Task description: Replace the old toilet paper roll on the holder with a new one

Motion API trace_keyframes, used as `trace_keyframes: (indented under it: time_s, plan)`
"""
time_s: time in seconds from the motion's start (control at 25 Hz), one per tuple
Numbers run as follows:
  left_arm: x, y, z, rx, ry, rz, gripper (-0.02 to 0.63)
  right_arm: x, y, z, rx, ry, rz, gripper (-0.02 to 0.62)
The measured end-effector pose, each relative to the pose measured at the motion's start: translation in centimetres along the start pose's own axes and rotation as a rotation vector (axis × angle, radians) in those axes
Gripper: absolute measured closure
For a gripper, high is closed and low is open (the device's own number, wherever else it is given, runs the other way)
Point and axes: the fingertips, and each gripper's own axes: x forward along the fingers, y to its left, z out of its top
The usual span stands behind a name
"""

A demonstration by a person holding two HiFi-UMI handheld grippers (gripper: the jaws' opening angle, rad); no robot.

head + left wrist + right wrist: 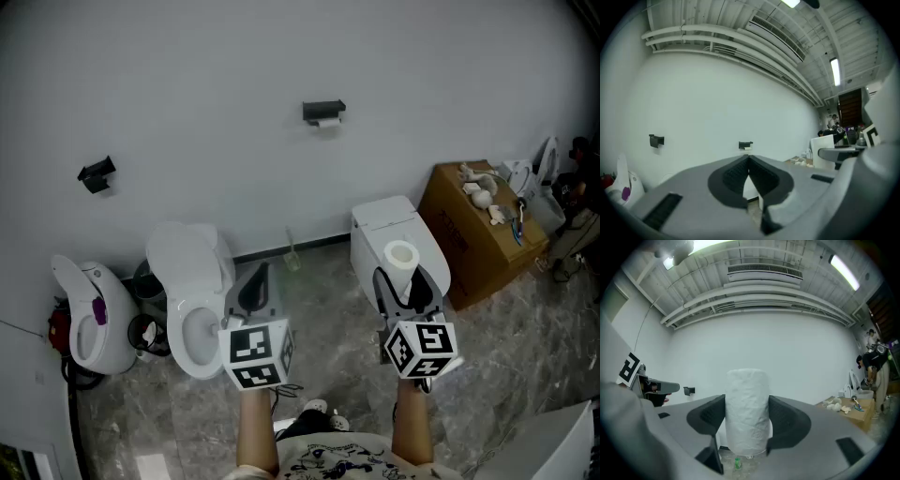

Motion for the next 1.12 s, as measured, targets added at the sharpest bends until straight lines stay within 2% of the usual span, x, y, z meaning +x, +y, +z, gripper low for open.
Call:
trace_keyframes:
  time_s: [0.36, 0.76, 1.12]
  plan:
    - [-0.2, 0.4, -1.0, 0.002, 0.016, 0.005, 0.603, -0.2, 0.1, -0.1, 0.003, 0.002, 0.004, 0.302]
    - [-0.3, 0.4, -0.1, -0.01, -0.018, 0.011, 0.603, -0.2, 0.0, 0.4, -0.016, -0.01, -0.005, 0.302]
    - [-0.2, 0.1, 1.1, 0.035, -0.044, 0.015, 0.594, 0.1, -0.2, 0.7, 0.012, -0.02, -0.009, 0.302]
